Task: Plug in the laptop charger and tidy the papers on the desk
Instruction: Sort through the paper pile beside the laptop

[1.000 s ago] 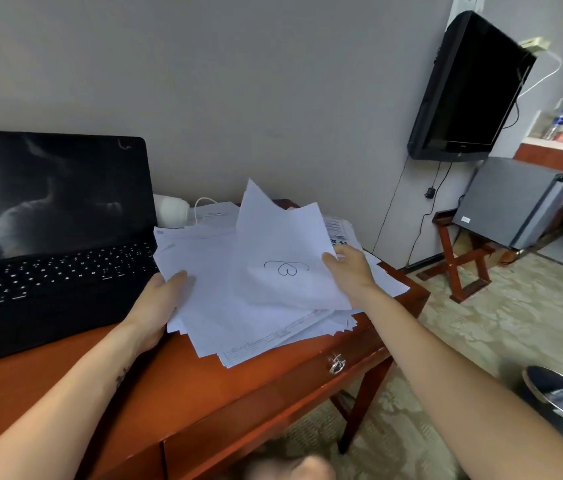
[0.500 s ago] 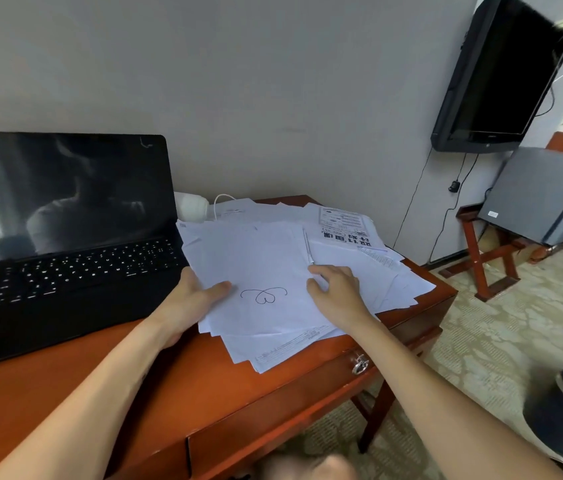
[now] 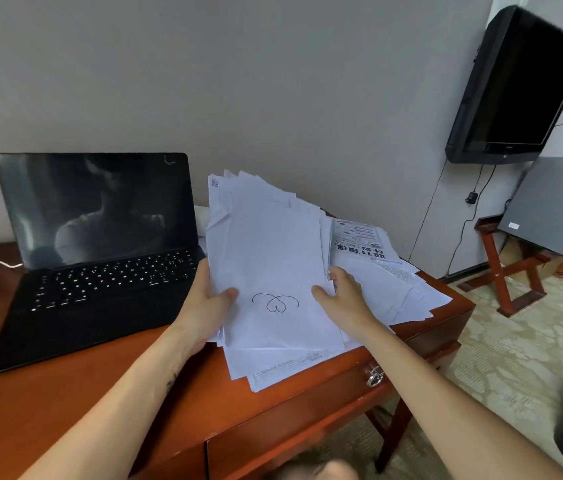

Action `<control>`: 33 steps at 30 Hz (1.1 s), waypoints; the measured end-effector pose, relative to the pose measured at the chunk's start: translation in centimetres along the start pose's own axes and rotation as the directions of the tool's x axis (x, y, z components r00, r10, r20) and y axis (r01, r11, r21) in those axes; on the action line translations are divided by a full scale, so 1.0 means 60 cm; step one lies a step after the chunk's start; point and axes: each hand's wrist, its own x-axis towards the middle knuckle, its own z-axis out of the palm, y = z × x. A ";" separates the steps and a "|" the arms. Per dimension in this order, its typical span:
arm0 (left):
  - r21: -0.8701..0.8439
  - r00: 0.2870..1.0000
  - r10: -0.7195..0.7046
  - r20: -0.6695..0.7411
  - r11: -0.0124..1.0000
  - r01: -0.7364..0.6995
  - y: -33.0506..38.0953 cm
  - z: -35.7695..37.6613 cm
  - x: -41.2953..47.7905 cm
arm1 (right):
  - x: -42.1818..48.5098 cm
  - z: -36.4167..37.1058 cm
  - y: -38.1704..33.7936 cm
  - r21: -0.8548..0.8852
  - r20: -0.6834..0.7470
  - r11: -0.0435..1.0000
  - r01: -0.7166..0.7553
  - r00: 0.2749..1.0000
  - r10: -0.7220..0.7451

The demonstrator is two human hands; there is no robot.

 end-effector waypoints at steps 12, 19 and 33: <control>0.291 0.913 0.398 -0.093 0.888 -0.357 0.104 -0.072 -0.057 | -0.013 -0.009 -0.174 0.619 -0.181 0.764 0.183 0.980 -0.088; 0.307 0.844 0.413 -0.344 0.898 -0.314 0.121 -0.104 -0.109 | -0.100 0.037 -0.257 0.573 -0.321 0.710 0.409 0.909 -0.264; 0.193 0.817 0.359 -0.451 0.933 -0.304 0.107 -0.148 -0.147 | -0.135 0.068 -0.260 0.538 -0.189 0.764 0.356 0.934 -0.302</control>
